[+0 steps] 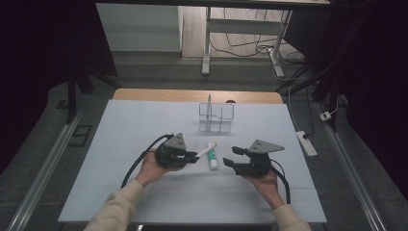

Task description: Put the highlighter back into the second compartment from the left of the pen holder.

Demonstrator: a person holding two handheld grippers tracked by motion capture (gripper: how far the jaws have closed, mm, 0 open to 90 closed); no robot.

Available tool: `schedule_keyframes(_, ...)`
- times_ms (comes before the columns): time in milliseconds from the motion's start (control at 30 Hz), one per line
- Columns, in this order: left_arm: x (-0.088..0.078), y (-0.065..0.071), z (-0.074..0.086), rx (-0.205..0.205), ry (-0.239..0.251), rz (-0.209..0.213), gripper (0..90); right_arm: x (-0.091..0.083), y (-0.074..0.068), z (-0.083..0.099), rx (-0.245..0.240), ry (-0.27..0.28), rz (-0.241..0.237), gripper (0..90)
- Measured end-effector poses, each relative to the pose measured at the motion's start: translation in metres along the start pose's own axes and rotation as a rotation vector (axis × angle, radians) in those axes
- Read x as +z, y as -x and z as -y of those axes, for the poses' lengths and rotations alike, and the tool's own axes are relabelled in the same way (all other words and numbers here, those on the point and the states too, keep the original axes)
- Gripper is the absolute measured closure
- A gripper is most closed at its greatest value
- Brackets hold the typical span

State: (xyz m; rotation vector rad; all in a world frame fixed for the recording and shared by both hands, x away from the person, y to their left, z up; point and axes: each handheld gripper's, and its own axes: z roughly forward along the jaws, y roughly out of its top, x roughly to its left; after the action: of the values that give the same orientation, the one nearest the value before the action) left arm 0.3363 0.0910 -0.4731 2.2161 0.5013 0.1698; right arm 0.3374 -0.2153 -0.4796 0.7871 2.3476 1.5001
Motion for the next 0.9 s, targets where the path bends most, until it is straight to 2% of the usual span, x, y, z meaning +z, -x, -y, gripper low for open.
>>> schedule_keyframes(400, 0.008, 0.003, -0.004, 0.008, 0.001, -0.005, 78.6, 0.012, -0.008, -0.009, 0.008, 0.033, -0.037, 38.7)
schedule_keyframes(600, 0.011, 0.005, -0.005, 0.014, -0.002, -0.006, 78.6, 0.017, -0.01, -0.014, 0.015, 0.05, -0.041, 39.5)
schedule_keyframes(900, 0.014, 0.008, -0.007, 0.023, -0.006, -0.001, 78.5, 0.023, -0.012, -0.016, 0.023, 0.049, -0.053, 42.4)
